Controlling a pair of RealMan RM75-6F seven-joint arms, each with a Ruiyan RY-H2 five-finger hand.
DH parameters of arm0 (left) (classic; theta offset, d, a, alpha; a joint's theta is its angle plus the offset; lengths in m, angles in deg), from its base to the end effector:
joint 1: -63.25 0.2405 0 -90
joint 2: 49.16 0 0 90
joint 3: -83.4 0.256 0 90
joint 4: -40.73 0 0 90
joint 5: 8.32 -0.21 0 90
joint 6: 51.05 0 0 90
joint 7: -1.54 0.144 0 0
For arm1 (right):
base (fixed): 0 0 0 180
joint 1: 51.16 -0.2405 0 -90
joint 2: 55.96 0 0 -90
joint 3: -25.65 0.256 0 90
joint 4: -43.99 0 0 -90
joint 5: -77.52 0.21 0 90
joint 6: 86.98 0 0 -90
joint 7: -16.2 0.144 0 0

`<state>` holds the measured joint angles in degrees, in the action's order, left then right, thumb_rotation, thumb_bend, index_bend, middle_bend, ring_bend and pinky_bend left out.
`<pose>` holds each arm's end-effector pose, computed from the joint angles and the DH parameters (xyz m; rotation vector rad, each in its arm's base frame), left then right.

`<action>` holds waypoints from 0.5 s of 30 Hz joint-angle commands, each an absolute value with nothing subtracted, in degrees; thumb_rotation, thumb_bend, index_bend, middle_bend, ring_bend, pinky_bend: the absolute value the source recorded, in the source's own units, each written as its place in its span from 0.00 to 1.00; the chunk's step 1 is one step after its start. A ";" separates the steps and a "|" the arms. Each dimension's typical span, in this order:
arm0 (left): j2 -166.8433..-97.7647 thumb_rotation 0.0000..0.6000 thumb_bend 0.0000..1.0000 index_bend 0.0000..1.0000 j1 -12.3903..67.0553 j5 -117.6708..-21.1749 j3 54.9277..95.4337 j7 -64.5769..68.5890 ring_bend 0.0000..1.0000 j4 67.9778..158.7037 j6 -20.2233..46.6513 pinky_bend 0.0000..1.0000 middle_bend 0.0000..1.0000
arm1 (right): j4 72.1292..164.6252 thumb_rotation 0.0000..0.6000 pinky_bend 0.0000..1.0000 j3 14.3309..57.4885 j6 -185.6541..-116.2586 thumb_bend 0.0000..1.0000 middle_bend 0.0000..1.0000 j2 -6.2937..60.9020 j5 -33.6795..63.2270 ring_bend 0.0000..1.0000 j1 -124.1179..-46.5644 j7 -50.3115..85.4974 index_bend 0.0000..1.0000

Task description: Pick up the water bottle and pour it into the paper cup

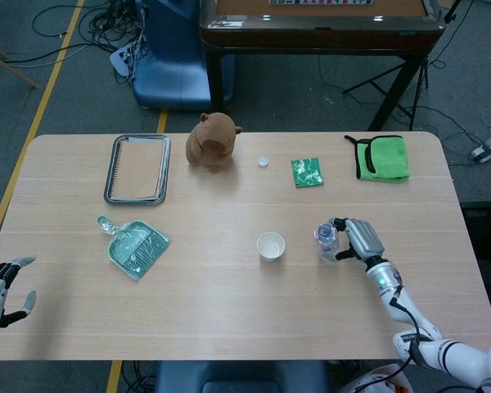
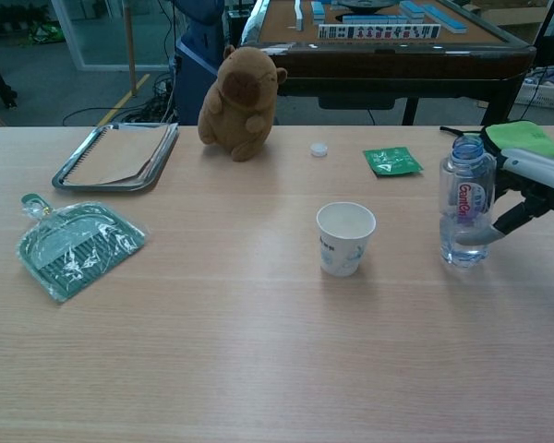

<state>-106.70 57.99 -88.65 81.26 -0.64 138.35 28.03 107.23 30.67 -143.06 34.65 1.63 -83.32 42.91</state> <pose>-0.3194 0.1782 0.1771 -1.3552 -1.0372 -0.8070 -0.2744 -0.3343 0.0011 1.5240 -1.4255 1.0913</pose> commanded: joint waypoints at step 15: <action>-106.88 1.00 0.39 0.20 57.90 -88.70 81.36 -0.52 0.20 138.21 28.03 0.60 0.21 | 99.34 1.00 0.38 31.32 -145.20 0.08 0.53 40.21 -1.98 0.40 -81.42 52.13 0.58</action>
